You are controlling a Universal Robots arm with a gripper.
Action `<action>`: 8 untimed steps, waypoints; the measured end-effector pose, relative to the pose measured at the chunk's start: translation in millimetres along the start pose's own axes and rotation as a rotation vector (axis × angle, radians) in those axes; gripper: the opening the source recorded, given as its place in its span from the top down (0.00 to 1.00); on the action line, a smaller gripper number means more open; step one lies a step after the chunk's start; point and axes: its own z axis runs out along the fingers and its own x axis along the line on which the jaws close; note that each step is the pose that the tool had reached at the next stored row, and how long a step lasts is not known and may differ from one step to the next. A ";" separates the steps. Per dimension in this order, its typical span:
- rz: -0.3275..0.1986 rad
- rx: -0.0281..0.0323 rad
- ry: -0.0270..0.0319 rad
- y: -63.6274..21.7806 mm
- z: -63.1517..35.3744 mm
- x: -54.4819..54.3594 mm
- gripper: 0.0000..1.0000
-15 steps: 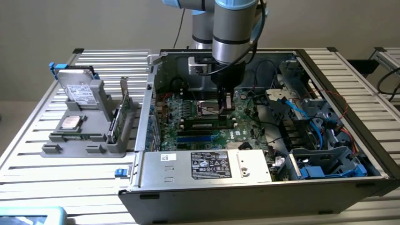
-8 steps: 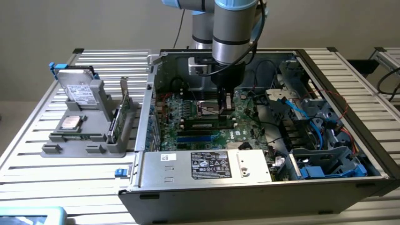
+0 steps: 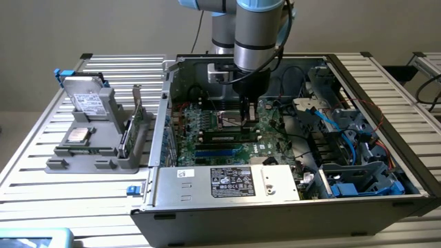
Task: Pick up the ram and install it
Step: 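Press down the ram until it locks into place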
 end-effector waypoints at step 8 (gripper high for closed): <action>0.000 0.0002 -0.0011 1.3 -5.4 0.5 0.89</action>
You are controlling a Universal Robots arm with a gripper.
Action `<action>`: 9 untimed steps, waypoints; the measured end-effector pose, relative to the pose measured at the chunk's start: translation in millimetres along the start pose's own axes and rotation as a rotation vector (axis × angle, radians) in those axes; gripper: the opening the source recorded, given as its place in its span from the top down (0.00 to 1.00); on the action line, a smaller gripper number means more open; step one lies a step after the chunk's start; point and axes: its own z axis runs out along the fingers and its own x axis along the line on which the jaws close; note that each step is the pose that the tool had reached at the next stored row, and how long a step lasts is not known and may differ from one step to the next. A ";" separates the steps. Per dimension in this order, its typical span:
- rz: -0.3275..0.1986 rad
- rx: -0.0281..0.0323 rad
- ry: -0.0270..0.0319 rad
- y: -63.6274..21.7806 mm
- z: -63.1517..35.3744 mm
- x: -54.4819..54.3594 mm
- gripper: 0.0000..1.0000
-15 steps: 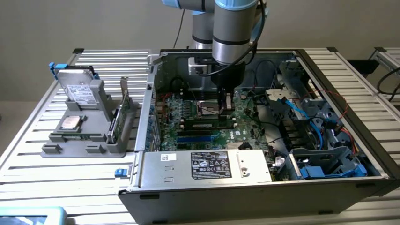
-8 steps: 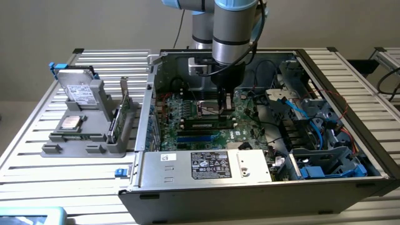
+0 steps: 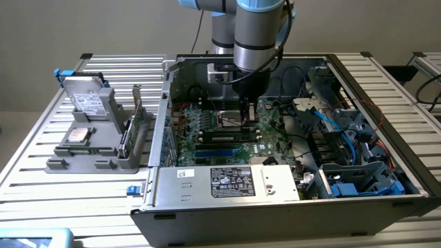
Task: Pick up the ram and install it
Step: 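Press down the ram until it locks into place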
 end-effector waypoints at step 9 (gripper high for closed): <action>0.000 -0.0002 0.0009 30.2 -4.8 1.6 0.89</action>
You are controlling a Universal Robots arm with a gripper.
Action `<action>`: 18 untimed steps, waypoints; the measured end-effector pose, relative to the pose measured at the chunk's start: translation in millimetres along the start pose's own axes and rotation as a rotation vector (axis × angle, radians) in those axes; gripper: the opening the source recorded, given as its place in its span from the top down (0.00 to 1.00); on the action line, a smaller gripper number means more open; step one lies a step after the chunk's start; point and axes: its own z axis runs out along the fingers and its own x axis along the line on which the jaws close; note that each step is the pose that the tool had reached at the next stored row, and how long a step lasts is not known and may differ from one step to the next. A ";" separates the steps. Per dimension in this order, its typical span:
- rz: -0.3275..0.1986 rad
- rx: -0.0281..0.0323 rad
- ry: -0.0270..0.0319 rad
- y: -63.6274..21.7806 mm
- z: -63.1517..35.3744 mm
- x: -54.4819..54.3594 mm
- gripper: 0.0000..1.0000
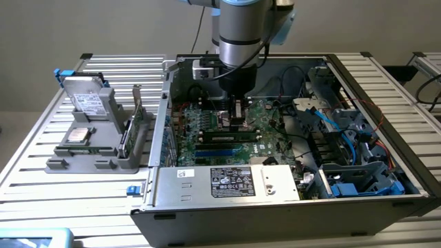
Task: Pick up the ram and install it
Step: 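Press down the ram until it locks into place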
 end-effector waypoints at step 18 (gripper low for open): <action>0.001 0.0097 0.0001 14.1 11.7 -0.9 0.89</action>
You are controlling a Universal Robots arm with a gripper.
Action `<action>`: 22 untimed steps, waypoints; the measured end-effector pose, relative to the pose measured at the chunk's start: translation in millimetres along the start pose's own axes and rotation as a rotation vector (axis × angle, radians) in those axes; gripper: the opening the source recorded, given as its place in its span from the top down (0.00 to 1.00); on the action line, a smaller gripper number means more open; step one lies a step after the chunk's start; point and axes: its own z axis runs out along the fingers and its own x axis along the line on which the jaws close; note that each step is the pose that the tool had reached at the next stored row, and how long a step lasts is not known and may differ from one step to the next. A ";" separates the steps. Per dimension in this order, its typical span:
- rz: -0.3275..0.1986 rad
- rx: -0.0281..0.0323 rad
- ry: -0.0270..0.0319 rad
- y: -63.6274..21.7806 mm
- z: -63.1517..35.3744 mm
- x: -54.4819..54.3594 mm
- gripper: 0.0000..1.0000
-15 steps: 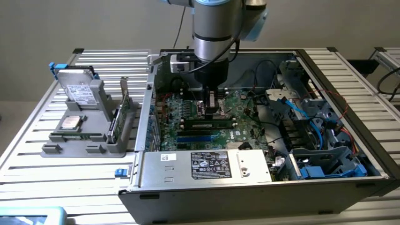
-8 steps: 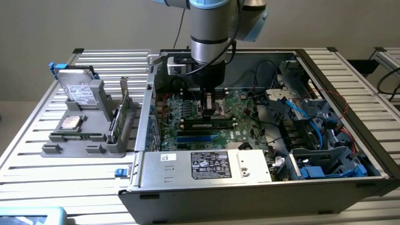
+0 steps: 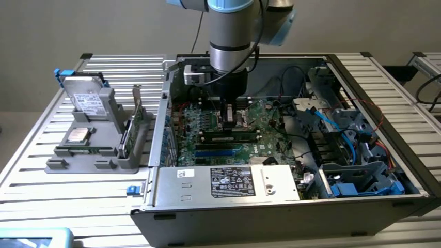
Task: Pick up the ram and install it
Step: 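Press down the ram until it locks into place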
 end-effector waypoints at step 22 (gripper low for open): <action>-0.002 -0.0166 0.0001 -18.6 -11.0 3.1 0.89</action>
